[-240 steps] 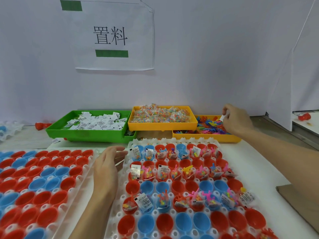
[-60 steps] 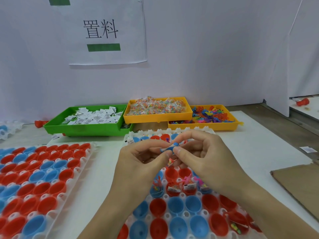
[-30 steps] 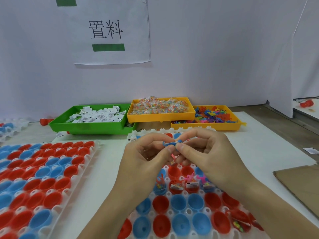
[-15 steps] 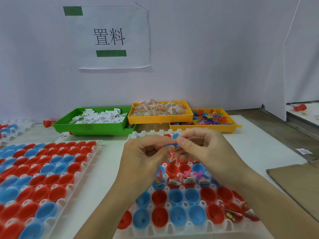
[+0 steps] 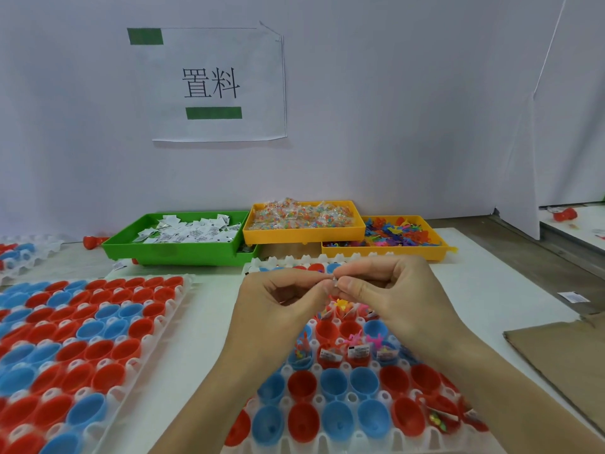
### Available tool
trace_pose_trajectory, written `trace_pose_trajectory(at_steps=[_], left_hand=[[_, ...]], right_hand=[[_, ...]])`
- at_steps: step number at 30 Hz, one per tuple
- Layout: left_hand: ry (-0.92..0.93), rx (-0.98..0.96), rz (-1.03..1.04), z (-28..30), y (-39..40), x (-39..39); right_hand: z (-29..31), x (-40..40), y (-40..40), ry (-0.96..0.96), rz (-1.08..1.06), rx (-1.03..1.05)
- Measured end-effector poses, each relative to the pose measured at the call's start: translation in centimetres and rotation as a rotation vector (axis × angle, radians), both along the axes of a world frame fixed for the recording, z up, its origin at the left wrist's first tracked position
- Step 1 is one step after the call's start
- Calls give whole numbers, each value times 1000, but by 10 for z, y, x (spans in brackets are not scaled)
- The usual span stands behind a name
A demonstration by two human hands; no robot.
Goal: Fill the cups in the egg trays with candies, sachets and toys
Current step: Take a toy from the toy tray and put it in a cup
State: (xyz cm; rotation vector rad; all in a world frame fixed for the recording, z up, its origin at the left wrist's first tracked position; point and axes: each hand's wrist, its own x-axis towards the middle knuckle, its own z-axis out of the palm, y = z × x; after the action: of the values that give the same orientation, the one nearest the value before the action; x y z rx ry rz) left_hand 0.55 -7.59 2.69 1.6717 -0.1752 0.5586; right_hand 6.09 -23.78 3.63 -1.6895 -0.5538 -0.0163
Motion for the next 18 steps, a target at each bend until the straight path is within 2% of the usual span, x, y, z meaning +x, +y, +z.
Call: trace_pose_trajectory(at_steps=[11,18], left_hand=[[85,-132,-25,-3,-2,0],[86,-26,-18,-6,-2,3]], right_hand=[[3,4,-4,-63,74,-26],[6,5,-9,-67,109,-91]])
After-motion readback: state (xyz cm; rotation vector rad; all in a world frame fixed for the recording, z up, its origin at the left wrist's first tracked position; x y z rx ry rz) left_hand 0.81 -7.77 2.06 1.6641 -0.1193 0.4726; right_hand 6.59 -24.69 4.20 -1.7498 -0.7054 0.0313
